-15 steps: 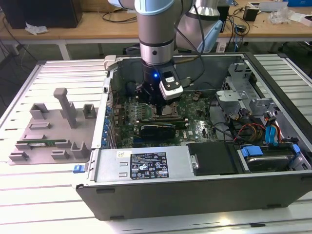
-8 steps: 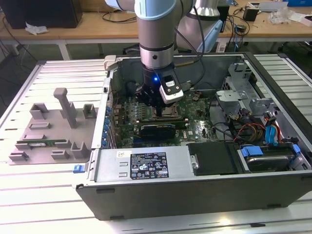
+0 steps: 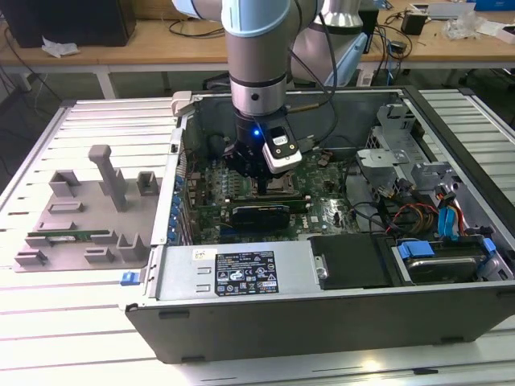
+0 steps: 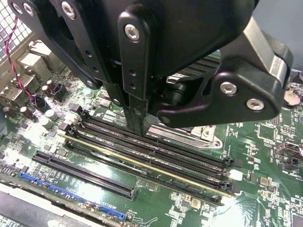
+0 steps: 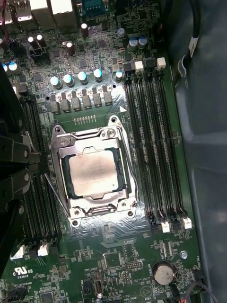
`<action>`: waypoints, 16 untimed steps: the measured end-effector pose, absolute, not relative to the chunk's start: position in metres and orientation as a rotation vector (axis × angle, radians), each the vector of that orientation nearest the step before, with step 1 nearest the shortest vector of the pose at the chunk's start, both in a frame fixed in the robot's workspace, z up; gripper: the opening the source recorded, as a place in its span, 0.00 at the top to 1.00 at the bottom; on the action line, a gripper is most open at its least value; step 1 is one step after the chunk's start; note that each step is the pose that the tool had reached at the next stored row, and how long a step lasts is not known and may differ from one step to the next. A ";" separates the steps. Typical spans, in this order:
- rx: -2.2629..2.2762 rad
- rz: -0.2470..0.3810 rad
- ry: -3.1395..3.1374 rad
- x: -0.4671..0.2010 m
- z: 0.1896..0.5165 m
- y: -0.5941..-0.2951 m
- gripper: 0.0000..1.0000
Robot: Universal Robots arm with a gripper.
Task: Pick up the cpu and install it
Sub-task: 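Install the second cpu locking lever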
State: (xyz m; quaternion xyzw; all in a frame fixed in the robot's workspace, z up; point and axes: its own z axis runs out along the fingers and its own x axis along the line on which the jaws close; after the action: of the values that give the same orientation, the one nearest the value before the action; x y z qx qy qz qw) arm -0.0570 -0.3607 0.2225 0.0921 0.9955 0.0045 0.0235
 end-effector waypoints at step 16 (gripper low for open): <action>0.255 0.086 3.086 -0.066 0.215 -0.365 0.89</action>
State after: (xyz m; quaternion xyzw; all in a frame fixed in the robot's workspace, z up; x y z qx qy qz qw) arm -0.0657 -0.3653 0.2148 0.0822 0.9960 0.0276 0.0217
